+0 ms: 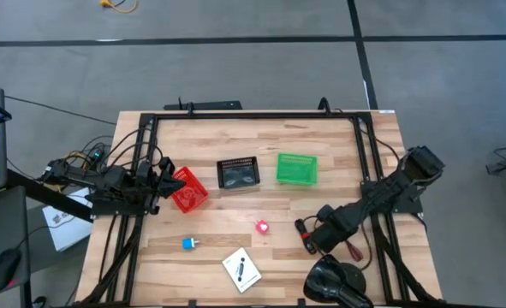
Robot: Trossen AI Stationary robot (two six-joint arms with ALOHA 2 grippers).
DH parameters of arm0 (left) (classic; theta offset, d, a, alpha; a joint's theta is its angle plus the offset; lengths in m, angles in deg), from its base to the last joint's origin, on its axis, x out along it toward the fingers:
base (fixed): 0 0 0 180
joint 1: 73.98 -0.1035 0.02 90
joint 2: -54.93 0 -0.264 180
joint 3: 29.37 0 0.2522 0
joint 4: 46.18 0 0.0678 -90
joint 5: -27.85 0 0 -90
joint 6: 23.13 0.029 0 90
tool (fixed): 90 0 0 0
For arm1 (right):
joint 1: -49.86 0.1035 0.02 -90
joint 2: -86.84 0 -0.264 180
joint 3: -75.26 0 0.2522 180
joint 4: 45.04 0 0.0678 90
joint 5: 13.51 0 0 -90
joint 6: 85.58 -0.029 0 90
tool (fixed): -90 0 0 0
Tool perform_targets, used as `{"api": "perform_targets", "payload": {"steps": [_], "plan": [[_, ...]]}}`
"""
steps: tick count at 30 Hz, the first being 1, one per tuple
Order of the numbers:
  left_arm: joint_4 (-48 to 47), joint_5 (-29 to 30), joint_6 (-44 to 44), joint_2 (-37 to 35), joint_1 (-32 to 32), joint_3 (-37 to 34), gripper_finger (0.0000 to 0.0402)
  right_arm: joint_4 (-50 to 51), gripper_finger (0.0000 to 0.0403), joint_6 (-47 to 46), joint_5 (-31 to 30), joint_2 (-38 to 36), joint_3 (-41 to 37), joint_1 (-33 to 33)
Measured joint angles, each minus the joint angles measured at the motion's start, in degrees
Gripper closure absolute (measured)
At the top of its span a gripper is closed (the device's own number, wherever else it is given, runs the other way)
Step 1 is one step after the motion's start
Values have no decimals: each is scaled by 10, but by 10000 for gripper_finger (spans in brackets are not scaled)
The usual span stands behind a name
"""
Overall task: Pick and place items into bin
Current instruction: Put the pink charger cable into the green bin
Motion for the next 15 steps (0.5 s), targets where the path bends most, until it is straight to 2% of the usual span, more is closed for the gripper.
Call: {"api": "perform_targets", "payload": {"steps": [5,8,11,15], "plan": [[8,0,9,0,0,0,402,2,189,13,18,34,5,-9],[23,1,20,0,0,0,401,6,209,10,29,36,5,-17],[25,2,19,0,0,0,401,-7,248,11,26,19,0,-24],[26,2,19,0,0,0,401,-30,322,12,1,-6,-3,-27]]}}
